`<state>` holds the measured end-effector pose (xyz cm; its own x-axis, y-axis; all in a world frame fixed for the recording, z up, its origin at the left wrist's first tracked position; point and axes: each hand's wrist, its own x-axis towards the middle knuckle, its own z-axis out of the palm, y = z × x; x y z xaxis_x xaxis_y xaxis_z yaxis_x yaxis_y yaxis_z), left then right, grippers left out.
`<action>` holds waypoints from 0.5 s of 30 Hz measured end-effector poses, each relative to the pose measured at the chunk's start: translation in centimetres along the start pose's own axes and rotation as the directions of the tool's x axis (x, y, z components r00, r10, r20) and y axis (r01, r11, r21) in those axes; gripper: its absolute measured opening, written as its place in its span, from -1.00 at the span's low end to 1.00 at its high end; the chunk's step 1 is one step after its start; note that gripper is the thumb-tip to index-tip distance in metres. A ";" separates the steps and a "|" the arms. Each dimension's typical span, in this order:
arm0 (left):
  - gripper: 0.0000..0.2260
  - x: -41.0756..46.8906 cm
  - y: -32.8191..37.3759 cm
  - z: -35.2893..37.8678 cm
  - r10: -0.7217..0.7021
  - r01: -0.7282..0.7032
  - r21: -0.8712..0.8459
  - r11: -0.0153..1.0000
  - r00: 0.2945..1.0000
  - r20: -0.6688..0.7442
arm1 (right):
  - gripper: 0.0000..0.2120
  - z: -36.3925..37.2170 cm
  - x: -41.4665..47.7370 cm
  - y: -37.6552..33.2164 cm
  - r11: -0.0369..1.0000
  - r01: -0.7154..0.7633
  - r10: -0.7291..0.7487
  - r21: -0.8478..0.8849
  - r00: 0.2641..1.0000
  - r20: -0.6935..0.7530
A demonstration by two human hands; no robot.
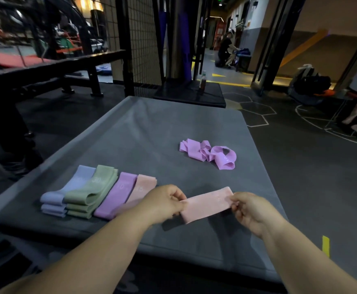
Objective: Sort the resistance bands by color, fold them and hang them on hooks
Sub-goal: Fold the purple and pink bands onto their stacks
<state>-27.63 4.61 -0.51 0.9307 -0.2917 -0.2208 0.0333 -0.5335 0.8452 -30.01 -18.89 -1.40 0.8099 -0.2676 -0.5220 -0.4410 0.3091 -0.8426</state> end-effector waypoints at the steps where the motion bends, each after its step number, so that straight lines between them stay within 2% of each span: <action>1: -0.98 -0.5 -0.1 -0.7 0.002 -0.002 -0.027 1.000 1.000 -0.008 | -0.89 0.8 -0.1 0.0 1.000 -0.006 0.006 0.006 1.000 0.017; 5: -0.96 -2.3 -1.3 -3.4 -0.019 0.017 -0.106 0.994 0.999 -0.026 | -0.92 4.2 -0.2 0.1 0.997 0.016 -0.010 -0.080 0.998 0.066; 9: -0.91 -3.7 -2.6 -5.8 -0.086 0.073 -0.174 0.982 0.994 -0.070 | -0.88 8.1 -0.2 0.0 0.954 0.171 -0.150 -0.248 0.984 0.099; 13: -0.92 -4.9 -3.8 -8.0 -0.147 0.102 -0.272 0.957 0.978 -0.150 | -0.81 12.8 0.0 -0.4 0.869 0.308 -0.270 -0.388 0.951 0.150; 15: -0.94 -4.9 -4.6 -8.8 -0.162 0.106 -0.257 0.961 0.965 -0.208 | -0.81 15.0 0.5 -0.6 0.837 0.354 -0.312 -0.419 0.935 0.167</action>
<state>-29.18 15.48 0.92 0.9681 -0.0305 -0.2486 0.2239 -0.3393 0.9136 -23.49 -5.49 0.80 0.9595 -0.1947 -0.2034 -0.2445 -0.2180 -0.9448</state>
